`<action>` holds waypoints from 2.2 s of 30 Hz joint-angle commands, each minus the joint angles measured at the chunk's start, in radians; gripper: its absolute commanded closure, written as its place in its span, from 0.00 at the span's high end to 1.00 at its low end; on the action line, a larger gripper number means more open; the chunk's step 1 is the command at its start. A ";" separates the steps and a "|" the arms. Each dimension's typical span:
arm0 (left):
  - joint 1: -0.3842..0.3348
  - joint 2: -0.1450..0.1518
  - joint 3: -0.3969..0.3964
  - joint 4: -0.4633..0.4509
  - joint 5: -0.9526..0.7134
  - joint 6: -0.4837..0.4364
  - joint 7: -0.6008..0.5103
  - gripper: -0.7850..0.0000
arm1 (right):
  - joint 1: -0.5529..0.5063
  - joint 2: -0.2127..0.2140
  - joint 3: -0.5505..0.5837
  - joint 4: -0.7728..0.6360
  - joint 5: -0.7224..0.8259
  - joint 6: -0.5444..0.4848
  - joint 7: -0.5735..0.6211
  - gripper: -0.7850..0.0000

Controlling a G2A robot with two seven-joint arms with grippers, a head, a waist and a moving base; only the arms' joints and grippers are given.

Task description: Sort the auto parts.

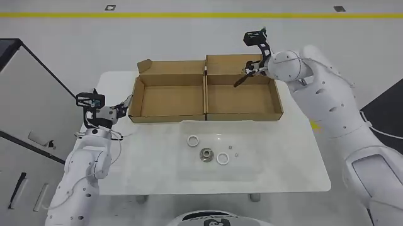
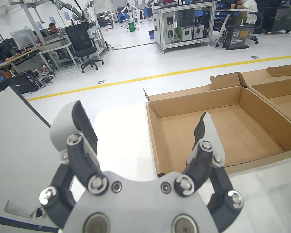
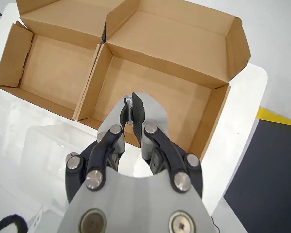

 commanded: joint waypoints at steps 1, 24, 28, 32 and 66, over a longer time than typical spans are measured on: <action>0.000 0.000 0.000 0.000 0.000 0.000 0.000 1.00 | 0.000 0.000 0.000 0.000 0.000 0.000 0.000 0.00; 0.000 0.000 0.000 0.000 0.000 0.000 0.000 1.00 | 0.131 -0.106 -0.176 0.456 -0.024 0.118 0.052 0.00; 0.000 0.000 0.000 0.000 0.000 0.000 0.000 1.00 | 0.150 -0.132 -0.196 0.541 -0.005 0.114 0.038 0.00; 0.000 0.000 0.000 0.000 0.000 0.000 0.000 1.00 | 0.157 -0.148 -0.206 0.590 0.004 0.108 0.030 0.00; 0.000 0.000 0.000 0.000 0.000 0.000 0.000 1.00 | 0.172 -0.250 -0.246 0.819 0.010 0.024 -0.050 0.58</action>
